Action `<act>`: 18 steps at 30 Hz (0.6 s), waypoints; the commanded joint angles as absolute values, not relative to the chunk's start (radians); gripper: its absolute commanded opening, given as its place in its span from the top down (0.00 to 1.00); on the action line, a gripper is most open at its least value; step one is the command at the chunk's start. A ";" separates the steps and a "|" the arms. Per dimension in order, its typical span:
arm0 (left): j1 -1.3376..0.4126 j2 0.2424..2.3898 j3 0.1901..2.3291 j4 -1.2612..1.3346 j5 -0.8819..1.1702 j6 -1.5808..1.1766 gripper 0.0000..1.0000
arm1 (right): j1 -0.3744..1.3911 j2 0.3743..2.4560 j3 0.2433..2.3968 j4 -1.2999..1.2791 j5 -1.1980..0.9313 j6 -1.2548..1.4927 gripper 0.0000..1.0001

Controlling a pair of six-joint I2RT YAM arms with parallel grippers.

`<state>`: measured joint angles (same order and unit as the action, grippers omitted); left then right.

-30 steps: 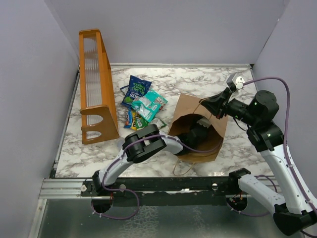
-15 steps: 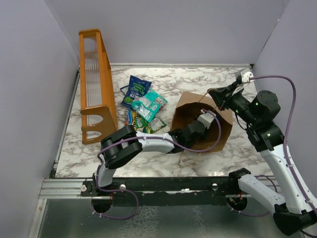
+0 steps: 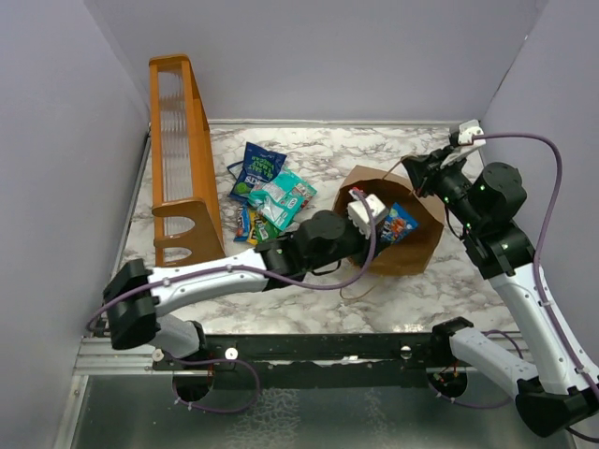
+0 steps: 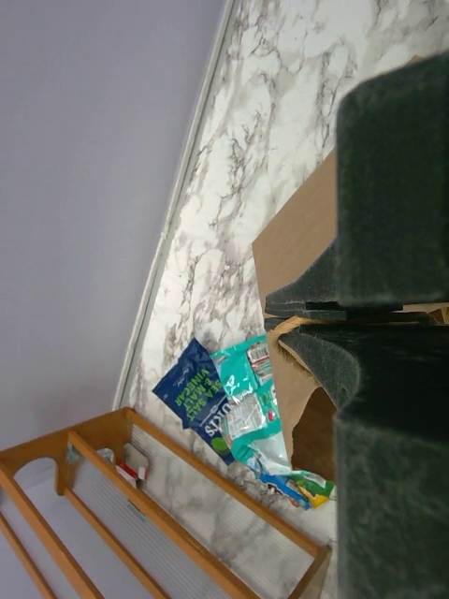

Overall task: Take the snacks out of the paper bag
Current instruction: Take out the snack from the paper bag.

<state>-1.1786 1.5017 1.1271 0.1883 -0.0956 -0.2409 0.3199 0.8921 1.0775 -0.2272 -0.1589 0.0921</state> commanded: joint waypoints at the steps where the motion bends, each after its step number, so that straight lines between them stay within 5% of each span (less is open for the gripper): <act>1: -1.183 1.330 1.098 0.051 0.000 -0.167 0.80 | 0.321 0.890 1.109 -0.202 -0.046 0.084 0.98; 9: -1.178 1.078 1.112 -0.050 -0.145 -0.076 0.76 | 0.321 0.946 1.152 -0.249 0.108 0.112 0.98; 18: -0.957 1.114 1.281 -0.148 -0.222 -0.056 0.75 | 0.321 0.987 1.227 -0.351 0.212 0.090 0.98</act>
<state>-1.0660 1.0779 1.2037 -0.0898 -0.1581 -0.0589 0.3199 0.9817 1.1759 -0.2905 0.1158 0.1001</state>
